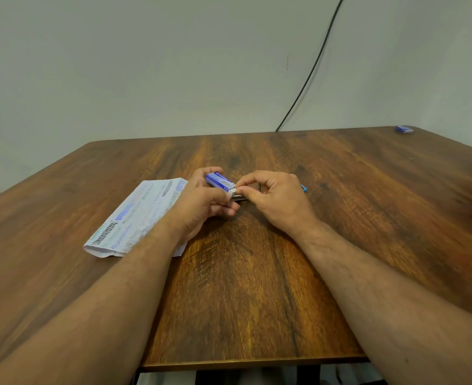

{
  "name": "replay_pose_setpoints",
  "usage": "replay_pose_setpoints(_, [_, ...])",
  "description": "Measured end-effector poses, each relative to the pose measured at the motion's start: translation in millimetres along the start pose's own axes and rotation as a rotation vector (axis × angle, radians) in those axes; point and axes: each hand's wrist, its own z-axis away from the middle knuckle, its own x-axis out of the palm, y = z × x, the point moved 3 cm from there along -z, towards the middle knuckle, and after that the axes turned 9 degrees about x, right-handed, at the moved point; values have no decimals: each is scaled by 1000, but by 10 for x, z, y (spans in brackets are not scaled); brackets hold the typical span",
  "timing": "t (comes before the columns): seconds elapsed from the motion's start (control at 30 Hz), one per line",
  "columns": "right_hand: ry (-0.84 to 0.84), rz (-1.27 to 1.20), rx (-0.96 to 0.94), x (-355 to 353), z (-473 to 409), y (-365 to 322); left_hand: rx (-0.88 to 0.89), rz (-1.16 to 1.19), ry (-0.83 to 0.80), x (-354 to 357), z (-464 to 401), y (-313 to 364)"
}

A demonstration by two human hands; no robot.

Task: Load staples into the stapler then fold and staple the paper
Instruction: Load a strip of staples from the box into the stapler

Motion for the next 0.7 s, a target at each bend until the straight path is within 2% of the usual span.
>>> replay_pose_setpoints(0.13, [-9,-4,9,-17,20,-21,0,-17,-107,-11,10,1])
replay_pose_setpoints(0.23, [-8,9,18,-8,22,-32,30,-104,-102,24,28,16])
replay_pose_setpoints(0.37, [24,-55,30,-39,24,-58,95,-135,46,31,12,7])
replay_pose_setpoints(0.5, [80,-180,58,-70,-10,-1,192,-452,243,-34,-61,-55])
replay_pose_setpoints(0.6, [58,-210,99,-53,-41,49,130,-588,297,-37,-91,-74])
replay_pose_setpoints(0.7, [37,-176,106,-37,-49,50,51,-619,329,-15,-119,-77])
